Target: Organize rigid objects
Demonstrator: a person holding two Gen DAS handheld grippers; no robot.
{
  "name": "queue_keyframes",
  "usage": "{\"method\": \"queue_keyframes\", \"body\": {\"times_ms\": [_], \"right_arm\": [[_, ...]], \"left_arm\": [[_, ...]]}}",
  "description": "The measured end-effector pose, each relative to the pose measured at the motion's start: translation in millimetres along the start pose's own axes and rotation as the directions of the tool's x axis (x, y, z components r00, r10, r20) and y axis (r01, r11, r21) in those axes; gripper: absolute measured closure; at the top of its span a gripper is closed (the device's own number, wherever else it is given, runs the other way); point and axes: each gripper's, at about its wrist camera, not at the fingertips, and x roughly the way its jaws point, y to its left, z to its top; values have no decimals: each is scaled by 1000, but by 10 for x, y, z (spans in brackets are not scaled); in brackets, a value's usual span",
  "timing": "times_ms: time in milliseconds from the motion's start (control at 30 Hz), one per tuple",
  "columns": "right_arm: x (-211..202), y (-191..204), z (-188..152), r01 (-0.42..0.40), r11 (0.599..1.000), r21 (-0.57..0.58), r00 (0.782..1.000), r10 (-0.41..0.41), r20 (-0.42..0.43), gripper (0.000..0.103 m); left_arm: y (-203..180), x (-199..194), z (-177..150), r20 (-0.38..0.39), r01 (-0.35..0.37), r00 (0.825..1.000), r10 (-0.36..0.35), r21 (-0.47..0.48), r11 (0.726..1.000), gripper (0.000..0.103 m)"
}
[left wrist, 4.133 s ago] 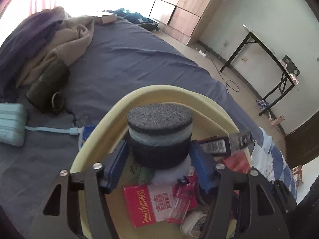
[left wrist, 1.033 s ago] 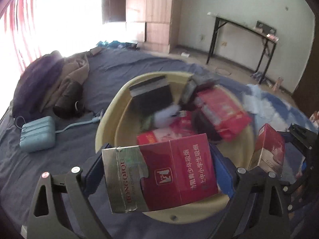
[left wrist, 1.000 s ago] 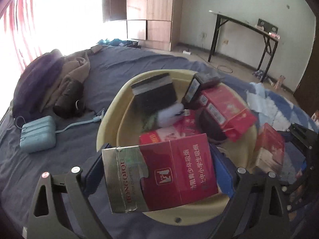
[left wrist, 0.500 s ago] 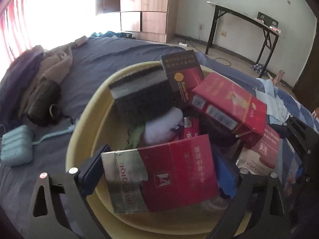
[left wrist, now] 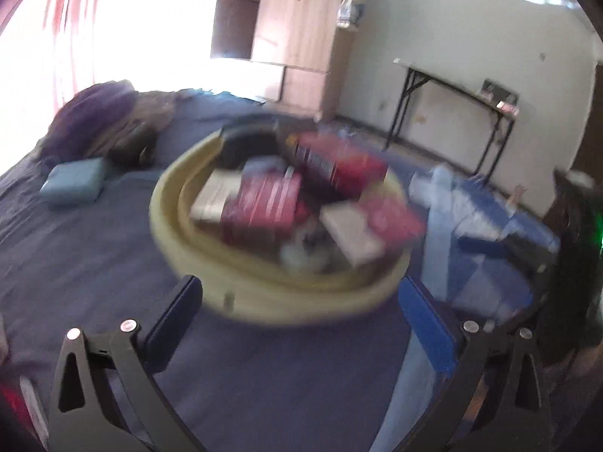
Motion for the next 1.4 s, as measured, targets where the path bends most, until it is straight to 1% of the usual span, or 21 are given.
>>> {"method": "queue_keyframes", "body": {"times_ms": [67, 100, 167, 200, 267, 300, 333, 400, 433, 467, 500, 567, 667, 933, 1400], "right_arm": [[96, -13, -95, 25, 999, -22, 999, -25, -37, 0], [136, -18, -111, 37, 999, -26, 998, -38, -46, 0], [265, -67, -115, 44, 999, -10, 995, -44, -88, 0], [298, -80, -100, 39, 999, -1, 993, -39, -108, 0], [399, -112, -88, 31, 999, 10, 990, -29, -140, 0], [444, -135, -52, 32, 999, 12, 989, -30, -146, 0], [484, -142, -45, 37, 999, 13, 986, -34, -160, 0], [546, -113, 4, 65, 998, -8, 983, -66, -171, 0], [582, -92, 12, 84, 996, -21, 980, -87, -179, 0], [619, -86, 41, 99, 995, -25, 978, -102, -184, 0], [621, -70, 50, 104, 994, -32, 977, -108, -184, 0], [645, -33, 43, 114, 992, -45, 976, -121, -182, 0], [689, -29, 34, 113, 992, -46, 975, -120, -187, 0], [621, 2, 3, 115, 992, -47, 975, -121, -185, 0], [632, -10, 12, 115, 992, -46, 975, -122, -186, 0]], "left_arm": [[-45, 74, -86, -35, -19, 999, 19, 15, 1000, 0], [-47, 119, -118, -60, -11, 998, 12, 21, 1000, 0], [-13, 222, -140, -85, -48, 995, 49, 13, 999, 0], [26, 307, -162, -118, -65, 991, 65, 4, 998, 0], [61, 406, -199, -157, -75, 985, 71, -19, 997, 0], [75, 513, -219, -199, -65, 978, 59, -25, 998, 0], [69, 596, -217, -230, -70, 971, 64, -17, 997, 0], [19, 647, -168, -219, -90, 971, 93, 21, 996, 0], [25, 674, -166, -223, -96, 970, 99, 24, 995, 0], [57, 688, -153, -218, -89, 972, 89, 9, 996, 0], [79, 698, -149, -217, -87, 972, 85, 1, 996, 0], [68, 709, -146, -222, -94, 970, 95, 13, 995, 0], [43, 728, -133, -226, -98, 969, 100, 20, 995, 0], [48, 705, -140, -227, -97, 969, 99, 19, 995, 0], [21, 717, -138, -227, -99, 969, 101, 20, 995, 0]]}}
